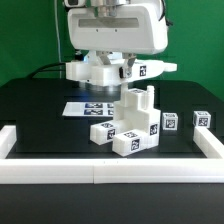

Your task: Assemble chair

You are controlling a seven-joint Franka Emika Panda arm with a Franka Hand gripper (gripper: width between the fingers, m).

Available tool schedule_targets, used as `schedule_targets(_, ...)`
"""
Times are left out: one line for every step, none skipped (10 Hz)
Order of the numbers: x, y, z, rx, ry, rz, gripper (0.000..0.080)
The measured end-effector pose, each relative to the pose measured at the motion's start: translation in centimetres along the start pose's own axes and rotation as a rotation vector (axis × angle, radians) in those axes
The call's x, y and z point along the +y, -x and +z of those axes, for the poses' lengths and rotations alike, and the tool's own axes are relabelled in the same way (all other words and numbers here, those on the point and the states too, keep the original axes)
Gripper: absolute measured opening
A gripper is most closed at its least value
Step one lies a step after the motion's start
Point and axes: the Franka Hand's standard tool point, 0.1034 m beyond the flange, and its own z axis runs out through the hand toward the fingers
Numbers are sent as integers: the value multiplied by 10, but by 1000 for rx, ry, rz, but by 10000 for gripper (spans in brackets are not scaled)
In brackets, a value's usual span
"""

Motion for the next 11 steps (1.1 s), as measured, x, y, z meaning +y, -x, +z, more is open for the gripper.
schedule_targets(-7, 0, -4, -2, -2, 15, 289)
schedule_targets(-15, -2, -6, 4, -6, 17, 289)
schedule_targets(-16, -5, -6, 8, -7, 15, 289)
schedule_targets(-15, -4, -4, 6, -4, 18, 289)
schedule_targets(-15, -4, -3, 5, -3, 54, 289)
schedule_targets(-16, -3, -2, 4, -2, 110, 289)
schedule_targets(-19, 0, -2, 4, -1, 161, 289)
schedule_targets(-21, 0, -3, 6, -3, 151, 289)
schedule_targets(-23, 0, -3, 7, -4, 150, 289)
schedule_targets(-26, 1, -5, 9, -7, 149, 289)
schedule_targets(-32, 4, -4, 15, -10, 129, 289)
